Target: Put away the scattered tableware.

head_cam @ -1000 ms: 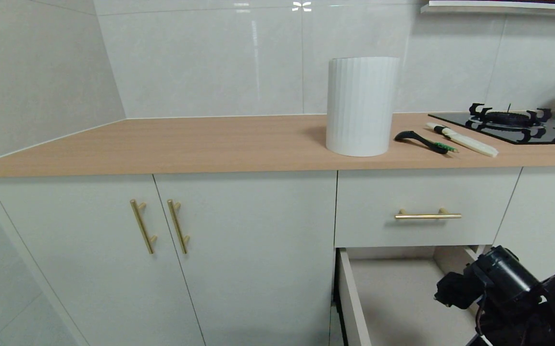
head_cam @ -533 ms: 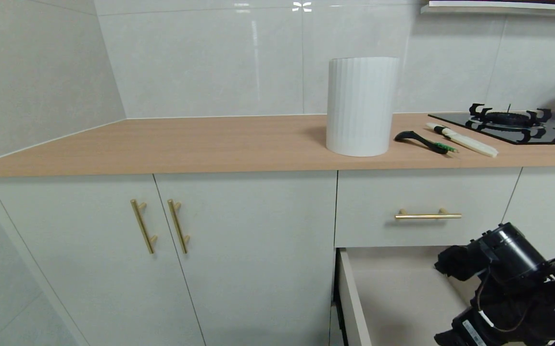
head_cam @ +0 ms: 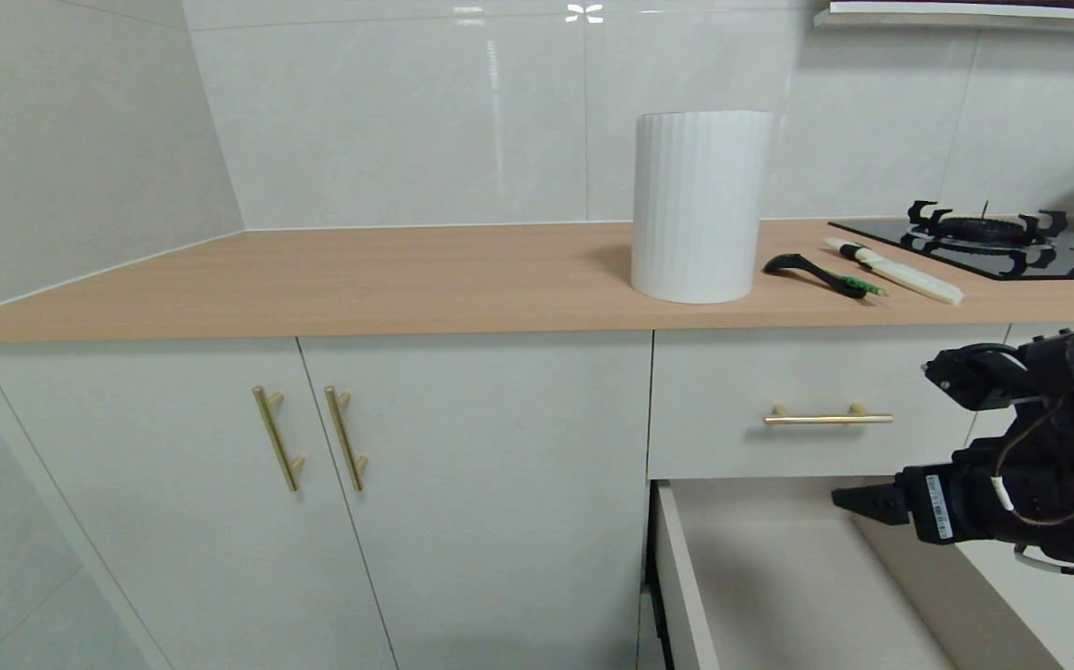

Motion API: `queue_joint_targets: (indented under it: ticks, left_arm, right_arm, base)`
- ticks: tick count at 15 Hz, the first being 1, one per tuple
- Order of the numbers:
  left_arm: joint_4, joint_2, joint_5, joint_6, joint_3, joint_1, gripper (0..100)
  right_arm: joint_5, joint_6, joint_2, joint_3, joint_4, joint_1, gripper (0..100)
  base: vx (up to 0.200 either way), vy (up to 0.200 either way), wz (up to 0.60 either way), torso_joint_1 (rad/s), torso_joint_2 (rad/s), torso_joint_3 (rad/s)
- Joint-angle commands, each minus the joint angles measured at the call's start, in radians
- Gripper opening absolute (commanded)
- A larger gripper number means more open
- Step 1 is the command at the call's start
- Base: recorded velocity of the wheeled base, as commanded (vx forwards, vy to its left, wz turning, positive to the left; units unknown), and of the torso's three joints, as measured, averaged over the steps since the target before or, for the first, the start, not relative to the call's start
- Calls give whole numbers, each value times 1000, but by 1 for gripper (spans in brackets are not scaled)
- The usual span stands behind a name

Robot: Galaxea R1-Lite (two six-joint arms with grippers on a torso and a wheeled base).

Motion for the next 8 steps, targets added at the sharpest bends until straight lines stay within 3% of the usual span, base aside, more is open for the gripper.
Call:
queue_joint_targets:
  ticks: [1, 5, 8]
  left_arm:
    - [0, 0, 0, 0, 0, 1, 100]
    - [0, 0, 0, 0, 0, -1, 100]
    - [0, 0, 0, 0, 0, -1, 100]
  right_arm:
    - [1, -2, -29, -1, -3, -30, 100]
    - [0, -5, -35, 0, -4, -30, 100]
    - [-2, -5, -41, 0, -4, -30, 100]
  base:
    - [0, 0, 0, 0, 0, 0]
    - [0, 0, 0, 0, 0, 0]
    - [0, 0, 0, 51, -229, -211]
